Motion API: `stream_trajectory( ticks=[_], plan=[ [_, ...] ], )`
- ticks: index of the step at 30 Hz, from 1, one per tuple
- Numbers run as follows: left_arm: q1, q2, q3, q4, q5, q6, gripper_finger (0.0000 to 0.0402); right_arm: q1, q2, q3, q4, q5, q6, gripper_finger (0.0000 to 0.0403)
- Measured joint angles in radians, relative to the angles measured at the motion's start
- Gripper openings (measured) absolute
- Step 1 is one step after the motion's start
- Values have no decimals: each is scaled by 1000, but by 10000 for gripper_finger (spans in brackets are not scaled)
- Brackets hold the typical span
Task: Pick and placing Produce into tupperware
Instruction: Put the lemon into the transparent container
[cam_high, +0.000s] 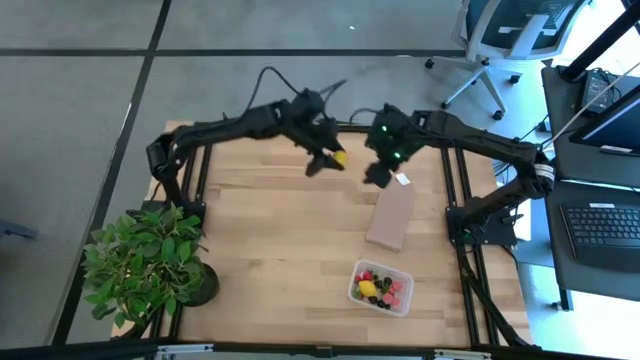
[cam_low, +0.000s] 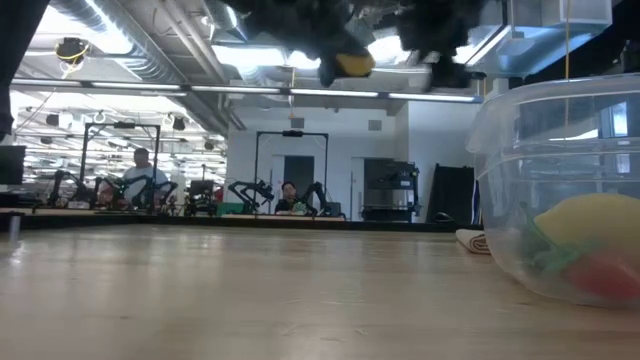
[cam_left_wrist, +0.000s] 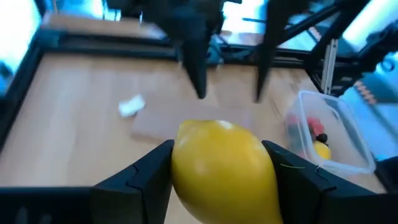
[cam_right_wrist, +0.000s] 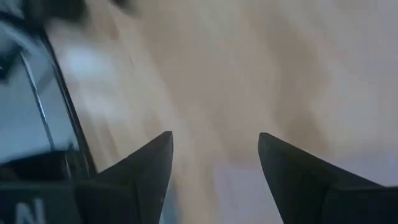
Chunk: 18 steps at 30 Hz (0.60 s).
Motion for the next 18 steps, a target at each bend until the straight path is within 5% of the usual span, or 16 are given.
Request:
stream_trajectory(
  ticks=[7,18],
  plan=[
    [-207,4,-38,141,-132,15,210,75,-84,0,-367,60,4,238],
    [-491,169,-42,449,-147,-138,210,113,-218,0,-333,139,61,238]
  ],
)
